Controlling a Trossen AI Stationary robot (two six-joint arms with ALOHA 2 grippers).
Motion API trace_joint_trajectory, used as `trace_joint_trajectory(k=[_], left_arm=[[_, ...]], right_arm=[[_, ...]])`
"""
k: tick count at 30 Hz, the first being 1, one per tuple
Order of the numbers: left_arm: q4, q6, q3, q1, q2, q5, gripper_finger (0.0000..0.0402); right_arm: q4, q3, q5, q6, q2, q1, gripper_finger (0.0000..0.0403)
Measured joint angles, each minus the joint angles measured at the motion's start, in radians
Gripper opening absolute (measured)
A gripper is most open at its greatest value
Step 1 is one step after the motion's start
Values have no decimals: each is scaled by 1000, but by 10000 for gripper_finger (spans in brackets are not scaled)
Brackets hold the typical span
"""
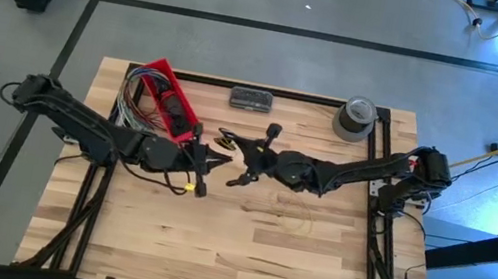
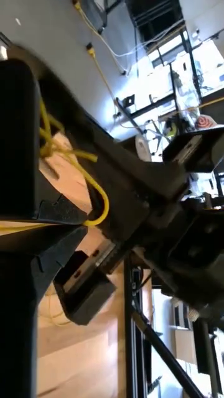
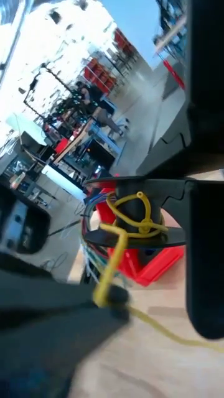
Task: Coil cords
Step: Coil the yellow wire on the spool
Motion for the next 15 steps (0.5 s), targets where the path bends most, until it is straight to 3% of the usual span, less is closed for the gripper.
trace_joint_trajectory(k=[7,15], left_arm=[[0,6,0,18,32,1,3],[5,18,0,48,72,-3,3]], right_arm=[[13,29,-45,133,-8,0,5],[41,26,-77,160,-65,7,5]])
